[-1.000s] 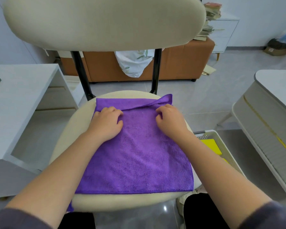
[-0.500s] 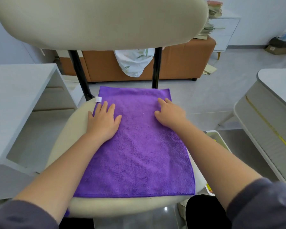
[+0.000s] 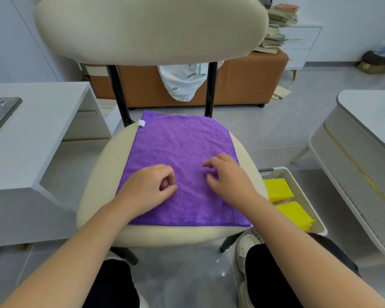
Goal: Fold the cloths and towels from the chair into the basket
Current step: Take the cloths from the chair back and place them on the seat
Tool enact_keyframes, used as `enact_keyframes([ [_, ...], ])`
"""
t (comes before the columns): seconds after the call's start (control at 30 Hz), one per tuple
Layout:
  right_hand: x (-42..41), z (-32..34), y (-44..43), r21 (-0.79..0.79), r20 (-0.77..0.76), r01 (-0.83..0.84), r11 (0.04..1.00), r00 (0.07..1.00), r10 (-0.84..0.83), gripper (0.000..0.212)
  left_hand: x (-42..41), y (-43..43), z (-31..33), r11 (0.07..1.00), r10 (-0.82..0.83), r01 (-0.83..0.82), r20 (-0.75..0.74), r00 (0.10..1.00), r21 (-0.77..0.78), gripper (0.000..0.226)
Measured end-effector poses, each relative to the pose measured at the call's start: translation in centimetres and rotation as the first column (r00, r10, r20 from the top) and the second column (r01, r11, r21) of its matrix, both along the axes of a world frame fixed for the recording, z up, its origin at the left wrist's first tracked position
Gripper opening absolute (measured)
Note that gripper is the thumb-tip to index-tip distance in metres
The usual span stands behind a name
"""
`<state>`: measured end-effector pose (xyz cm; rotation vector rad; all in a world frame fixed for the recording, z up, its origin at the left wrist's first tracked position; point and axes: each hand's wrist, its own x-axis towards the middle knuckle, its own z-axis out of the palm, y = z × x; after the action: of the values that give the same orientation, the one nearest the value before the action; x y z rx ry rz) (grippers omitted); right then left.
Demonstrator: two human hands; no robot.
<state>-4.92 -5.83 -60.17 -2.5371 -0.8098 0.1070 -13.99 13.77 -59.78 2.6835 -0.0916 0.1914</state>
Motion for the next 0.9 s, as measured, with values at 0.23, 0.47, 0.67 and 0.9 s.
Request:
enact_keyframes([
  [0.23,-2.1,-0.8,-0.3,-0.052,0.024,-0.074,0.996,0.997,0.076,0.026,-1.3,-1.0,-1.3,0.969,-0.231,0.236,-0.075,0.97,0.076,0.048],
  [0.47,-1.7,-0.4,0.5,-0.067,0.009,-0.049,0.997,0.999,0.049,0.057,0.5,-1.6,-1.6,0.996,-0.092,0.092,-0.049,0.995,-0.002,0.032],
  [0.67,-1.1,0.2,0.2,-0.149,0.028,-0.126,0.981,0.991,0.132,0.056,2.0,-1.8,-1.2,0.992,0.12,-0.122,-0.09,0.989,-0.018,0.025],
  [0.9,0.2,0.6,-0.4,-0.058,0.009,-0.027,0.998,1.0,0.027,0.036,1.7,-3.0,0.4,0.996,0.085,-0.081,-0.141,0.986,0.031,0.053],
])
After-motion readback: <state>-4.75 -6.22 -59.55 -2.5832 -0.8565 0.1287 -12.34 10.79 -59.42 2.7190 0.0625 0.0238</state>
